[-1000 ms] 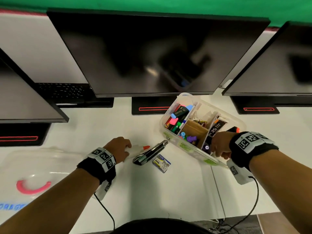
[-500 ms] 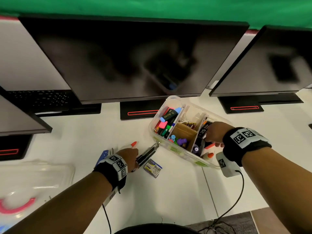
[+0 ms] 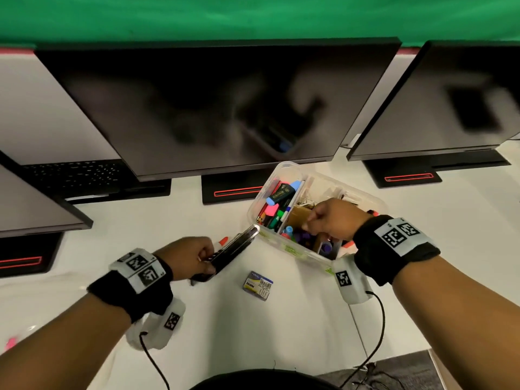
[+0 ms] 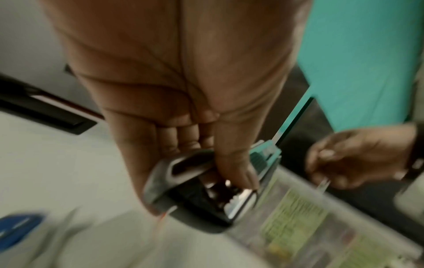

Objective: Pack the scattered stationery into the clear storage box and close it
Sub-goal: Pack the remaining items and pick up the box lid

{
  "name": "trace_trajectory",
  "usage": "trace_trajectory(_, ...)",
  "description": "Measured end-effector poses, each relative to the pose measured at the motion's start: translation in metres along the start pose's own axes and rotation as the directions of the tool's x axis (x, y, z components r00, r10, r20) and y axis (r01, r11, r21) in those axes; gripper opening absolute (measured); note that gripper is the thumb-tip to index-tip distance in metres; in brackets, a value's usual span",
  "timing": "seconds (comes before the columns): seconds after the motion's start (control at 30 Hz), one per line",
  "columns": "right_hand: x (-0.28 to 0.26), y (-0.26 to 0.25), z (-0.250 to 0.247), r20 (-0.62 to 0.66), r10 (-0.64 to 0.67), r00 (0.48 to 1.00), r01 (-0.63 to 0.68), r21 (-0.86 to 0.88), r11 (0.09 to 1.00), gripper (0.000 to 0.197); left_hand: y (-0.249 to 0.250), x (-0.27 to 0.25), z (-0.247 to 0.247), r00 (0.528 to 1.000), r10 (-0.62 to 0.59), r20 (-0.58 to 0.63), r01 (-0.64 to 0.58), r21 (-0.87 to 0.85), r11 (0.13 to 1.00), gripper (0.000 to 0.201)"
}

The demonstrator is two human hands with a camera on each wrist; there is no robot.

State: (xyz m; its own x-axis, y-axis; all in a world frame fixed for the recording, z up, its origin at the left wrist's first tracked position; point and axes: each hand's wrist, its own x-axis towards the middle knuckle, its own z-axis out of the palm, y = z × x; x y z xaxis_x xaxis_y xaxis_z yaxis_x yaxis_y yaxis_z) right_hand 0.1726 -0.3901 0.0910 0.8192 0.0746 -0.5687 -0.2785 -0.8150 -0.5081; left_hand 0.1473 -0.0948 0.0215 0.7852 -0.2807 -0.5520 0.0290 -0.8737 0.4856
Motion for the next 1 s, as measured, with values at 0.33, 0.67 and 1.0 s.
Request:
trace_trajectory(0.33, -0.016, -0.034, 0.017, -0.110, -0.135, 0.985, 0.173, 0.536, 0.826, 0.009, 0.090, 0.009, 0.003, 0.957, 0.235, -0.172, -0.290, -0.499, 0.816, 0.025)
trace_trajectory(0.67, -0.030, 0.022, -0.070, -0.580, 0.012, 0.814, -0.037, -0.032, 0.999, 0.011, 0.104, 0.031, 0.010, 0.938, 0.293, -0.187, -0.195, 0.415, 0.889, 0.029)
trace_trajectory(1.0, -0.002, 0.062, -0.033, -0.343, 0.398, 0.851, -0.432, -0.027, 0.901, 0.028, 0.110, 0.038, 0.009, 0.956, 0.232, -0.177, -0.138, 0.427, 0.894, 0.026)
